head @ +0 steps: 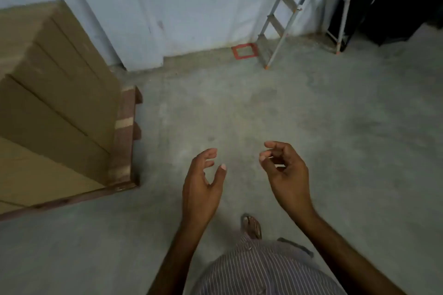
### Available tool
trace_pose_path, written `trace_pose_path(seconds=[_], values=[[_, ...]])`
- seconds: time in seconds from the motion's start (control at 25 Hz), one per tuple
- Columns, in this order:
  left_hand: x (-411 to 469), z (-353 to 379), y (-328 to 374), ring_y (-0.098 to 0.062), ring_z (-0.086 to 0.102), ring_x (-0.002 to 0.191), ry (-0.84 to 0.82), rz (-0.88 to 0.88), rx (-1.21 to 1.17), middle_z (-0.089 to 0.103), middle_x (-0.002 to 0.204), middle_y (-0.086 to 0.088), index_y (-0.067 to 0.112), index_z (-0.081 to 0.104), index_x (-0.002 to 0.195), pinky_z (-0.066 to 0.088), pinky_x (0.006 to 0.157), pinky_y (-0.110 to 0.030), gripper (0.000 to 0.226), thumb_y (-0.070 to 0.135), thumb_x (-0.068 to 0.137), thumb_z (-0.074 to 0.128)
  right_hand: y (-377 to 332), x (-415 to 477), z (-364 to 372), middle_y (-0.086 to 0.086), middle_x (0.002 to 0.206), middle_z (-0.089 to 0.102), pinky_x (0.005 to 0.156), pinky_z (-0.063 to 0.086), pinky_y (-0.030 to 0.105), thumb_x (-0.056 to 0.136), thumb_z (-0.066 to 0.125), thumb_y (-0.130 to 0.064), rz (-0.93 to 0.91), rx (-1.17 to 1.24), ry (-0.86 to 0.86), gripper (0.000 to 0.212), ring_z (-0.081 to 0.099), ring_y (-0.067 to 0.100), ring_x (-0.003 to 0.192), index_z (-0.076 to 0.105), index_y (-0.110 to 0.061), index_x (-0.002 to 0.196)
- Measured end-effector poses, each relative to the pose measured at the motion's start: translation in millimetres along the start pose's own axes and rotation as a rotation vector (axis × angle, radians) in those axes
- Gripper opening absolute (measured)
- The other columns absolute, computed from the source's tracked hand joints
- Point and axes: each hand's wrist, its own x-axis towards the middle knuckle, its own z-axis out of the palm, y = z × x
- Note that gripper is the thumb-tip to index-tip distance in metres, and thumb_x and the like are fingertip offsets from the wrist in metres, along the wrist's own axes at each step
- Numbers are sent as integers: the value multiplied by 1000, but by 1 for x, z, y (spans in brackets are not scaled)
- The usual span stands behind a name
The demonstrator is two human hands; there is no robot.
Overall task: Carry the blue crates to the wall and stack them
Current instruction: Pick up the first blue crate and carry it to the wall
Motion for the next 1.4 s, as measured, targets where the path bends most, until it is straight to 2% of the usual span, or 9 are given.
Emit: trace_pose_path(seconds=[0.2,0.4,0.6,0.76,0.92,1.08,1.16,1.28,1.4], values=[[-96,-10,-15,2,62,111,-269,-53,-31,61,127,26,37,56,129,49,86,-19,37,31,95,68,28,-130,-21,-12,93,72,71,52,15,93,70,-13,208,22,167,26,70,6,87,65,-27,114],[-201,-20,-7,-6,66,106,-434,-188,-185,65,122,20,39,58,124,54,88,-26,33,25,95,69,44,-246,-72,-5,94,74,74,55,27,94,70,-15,315,72,267,26,71,11,86,64,-25,118],[-299,-28,12,-12,74,96,-486,-329,-336,71,114,10,27,63,122,59,80,-32,24,29,98,65,50,-337,-125,13,98,72,69,49,34,96,65,-11,417,320,314,25,68,16,79,65,-20,119],[-400,-17,19,-19,75,95,-532,-486,-398,75,110,4,19,67,116,57,85,-40,22,33,100,60,64,-433,-175,6,94,74,68,47,33,96,60,-12,507,409,340,22,65,17,76,67,-18,117],[-505,-25,11,-17,74,94,-676,-475,-332,76,107,4,22,68,113,55,84,-39,19,34,100,60,78,-549,-211,2,86,72,67,44,34,96,59,-10,575,415,508,20,62,14,72,67,-14,114],[-582,-34,4,-15,74,91,-853,-356,-269,74,107,2,27,64,115,52,77,-31,16,29,99,63,81,-652,-224,5,84,71,63,44,31,95,61,-6,581,402,723,20,62,13,70,66,-11,113],[-615,-38,-3,-10,71,95,-941,-203,-215,71,112,7,30,62,120,51,80,-27,22,29,98,65,81,-701,-223,10,88,70,64,45,29,94,64,-6,540,333,859,19,63,13,75,66,-13,112],[-667,-45,-16,-2,58,119,-1048,309,47,62,130,16,32,55,133,46,96,-23,38,35,96,65,82,-784,-219,-7,105,69,71,51,25,92,70,-14,542,17,999,28,65,5,91,63,-24,116],[-729,-53,-27,-11,48,134,-1140,699,207,54,144,9,26,54,139,37,108,-29,46,36,95,63,93,-878,-227,-12,123,59,84,52,30,89,72,-22,631,-401,1006,44,58,5,111,55,-32,127]])
